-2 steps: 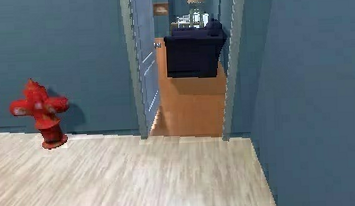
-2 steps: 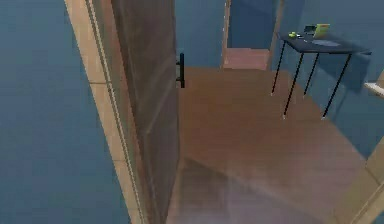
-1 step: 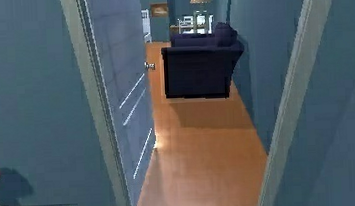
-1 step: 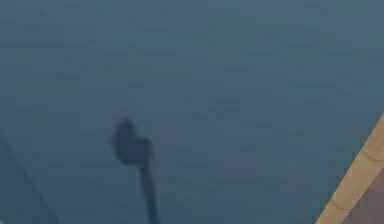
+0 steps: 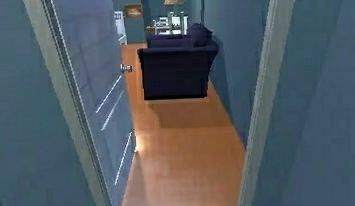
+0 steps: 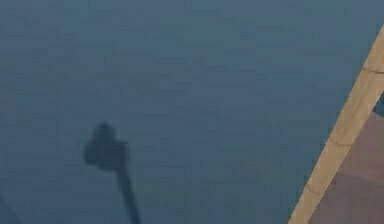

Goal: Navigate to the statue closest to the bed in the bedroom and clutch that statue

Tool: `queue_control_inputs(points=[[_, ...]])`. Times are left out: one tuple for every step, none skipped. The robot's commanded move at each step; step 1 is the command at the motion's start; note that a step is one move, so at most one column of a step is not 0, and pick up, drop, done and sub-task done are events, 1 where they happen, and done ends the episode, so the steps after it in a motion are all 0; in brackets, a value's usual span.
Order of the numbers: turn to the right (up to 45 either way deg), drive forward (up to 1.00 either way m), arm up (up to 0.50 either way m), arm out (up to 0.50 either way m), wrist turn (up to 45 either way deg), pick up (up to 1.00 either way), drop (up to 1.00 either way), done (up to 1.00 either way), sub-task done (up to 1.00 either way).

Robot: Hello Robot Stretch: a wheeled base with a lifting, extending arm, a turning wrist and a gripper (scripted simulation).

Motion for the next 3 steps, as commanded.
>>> queue_control_inputs(points=[[0.0, 0.6, 0.0, 0.0, 0.0, 0.0, 0.0, 0.0, 0.0], [3.0, 0.0, 0.0, 0.0, 0.0, 0.0, 0.0, 0.0, 0.0], [0.0, 1.0, 0.0, 0.0, 0.0, 0.0, 0.0, 0.0, 0.0]])
